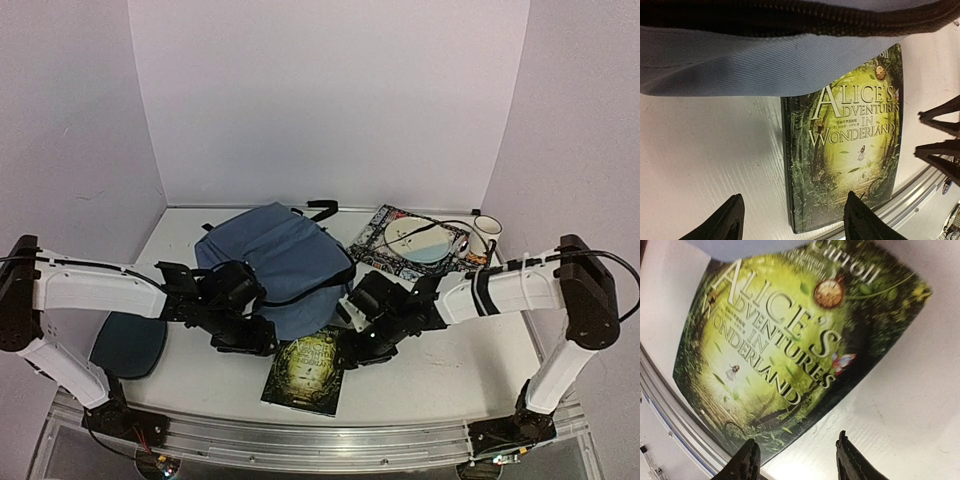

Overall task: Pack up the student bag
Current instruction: Adjust the book at the center of the board, then pick up the book from the center of the board, then pass from the right arm to the left

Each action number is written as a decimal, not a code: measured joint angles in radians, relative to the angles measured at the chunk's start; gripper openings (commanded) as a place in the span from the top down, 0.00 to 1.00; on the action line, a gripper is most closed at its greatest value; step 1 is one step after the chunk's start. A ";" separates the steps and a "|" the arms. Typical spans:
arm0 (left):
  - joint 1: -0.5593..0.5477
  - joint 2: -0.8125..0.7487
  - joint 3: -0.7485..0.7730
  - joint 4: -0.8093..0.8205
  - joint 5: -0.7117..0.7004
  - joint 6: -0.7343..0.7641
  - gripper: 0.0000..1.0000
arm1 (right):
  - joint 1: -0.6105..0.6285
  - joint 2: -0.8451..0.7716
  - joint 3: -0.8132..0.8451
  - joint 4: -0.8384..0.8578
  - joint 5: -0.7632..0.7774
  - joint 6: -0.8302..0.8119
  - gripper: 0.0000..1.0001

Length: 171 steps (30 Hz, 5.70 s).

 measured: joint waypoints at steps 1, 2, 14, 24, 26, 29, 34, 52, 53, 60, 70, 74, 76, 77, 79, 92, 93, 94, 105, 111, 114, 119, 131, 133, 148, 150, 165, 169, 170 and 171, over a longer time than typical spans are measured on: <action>0.000 0.024 0.002 0.011 0.005 0.001 0.32 | -0.010 -0.016 0.000 0.001 0.015 0.016 0.40; 0.000 0.048 0.004 0.022 0.009 0.003 0.32 | -0.020 -0.024 0.000 0.002 0.027 0.032 0.39; -0.005 0.235 0.064 0.097 0.075 0.056 0.39 | -0.060 0.065 0.001 0.071 0.046 0.187 0.45; -0.104 0.279 0.076 0.102 0.151 0.048 0.48 | -0.062 0.111 0.007 0.106 -0.037 0.202 0.59; -0.130 0.278 0.075 0.093 0.170 0.036 0.48 | -0.065 0.112 0.007 0.102 -0.046 0.201 0.59; -0.159 0.270 0.070 0.085 0.184 0.011 0.46 | -0.065 0.112 0.007 0.098 -0.065 0.197 0.54; -0.166 0.199 0.049 0.087 0.166 -0.044 0.43 | -0.060 0.097 -0.007 0.101 -0.087 0.190 0.48; -0.069 0.280 0.079 0.111 0.135 -0.068 0.44 | -0.073 0.093 -0.049 0.180 -0.181 0.256 0.55; -0.067 0.282 0.080 0.108 0.139 -0.064 0.44 | -0.076 0.093 -0.052 0.183 -0.188 0.263 0.56; -0.065 0.283 0.083 0.103 0.147 -0.052 0.44 | -0.086 0.085 -0.054 0.187 -0.212 0.300 0.62; -0.062 0.266 0.082 0.091 0.148 -0.053 0.44 | -0.086 -0.008 -0.054 0.172 -0.229 0.327 0.78; -0.062 0.257 0.081 0.082 0.144 -0.053 0.44 | -0.087 -0.008 -0.068 0.182 -0.231 0.335 0.94; -0.062 0.252 0.080 0.074 0.137 -0.053 0.44 | -0.088 -0.008 -0.078 0.194 -0.239 0.343 1.00; -0.062 0.250 0.077 0.071 0.134 -0.053 0.44 | -0.090 -0.009 -0.084 0.207 -0.248 0.345 1.00; -0.062 0.237 0.069 0.068 0.128 -0.055 0.43 | -0.098 -0.013 -0.091 0.245 -0.270 0.355 1.00; -0.024 0.009 0.055 0.161 0.093 -0.079 0.31 | -0.156 -0.081 -0.138 0.342 -0.394 0.362 1.00; -0.012 -0.004 0.052 0.165 0.089 -0.079 0.31 | -0.162 -0.093 -0.144 0.341 -0.402 0.362 1.00; 0.000 -0.014 0.049 0.169 0.087 -0.079 0.31 | -0.167 -0.105 -0.148 0.340 -0.411 0.362 1.00; 0.042 0.015 0.041 0.214 0.124 -0.057 0.33 | -0.189 -0.163 -0.177 0.325 -0.431 0.353 0.93; 0.042 0.143 0.041 0.217 0.180 -0.035 0.34 | -0.190 -0.128 -0.192 0.331 -0.426 0.338 0.77; 0.042 0.177 0.041 0.218 0.203 -0.023 0.35 | -0.191 -0.096 -0.192 0.341 -0.426 0.326 0.75; 0.041 0.224 0.041 0.234 0.246 -0.008 0.36 | -0.193 -0.043 -0.192 0.343 -0.429 0.310 0.75; 0.042 0.245 0.038 0.248 0.278 0.002 0.36 | -0.209 0.010 -0.177 0.411 -0.510 0.300 1.00; 0.040 0.221 0.033 0.254 0.279 0.000 0.35 | -0.208 0.002 -0.173 0.424 -0.520 0.299 1.00; 0.094 -0.022 0.029 0.280 0.219 0.002 0.27 | -0.244 -0.218 -0.187 0.329 -0.558 0.335 1.00; 0.113 -0.025 0.029 0.279 0.218 0.005 0.27 | -0.252 -0.251 -0.186 0.314 -0.564 0.338 1.00; 0.183 -0.036 0.064 0.290 0.275 0.037 0.24 | -0.272 -0.349 -0.037 0.186 -0.609 0.325 1.00; 0.201 -0.050 0.064 0.320 0.313 0.033 0.23 | -0.273 -0.350 -0.006 0.162 -0.610 0.309 1.00; 0.206 -0.054 0.064 0.327 0.321 0.031 0.23 | -0.274 -0.350 0.003 0.155 -0.610 0.306 1.00; 0.211 -0.059 0.063 0.338 0.328 0.028 0.23 | -0.275 -0.348 0.011 0.151 -0.611 0.302 1.00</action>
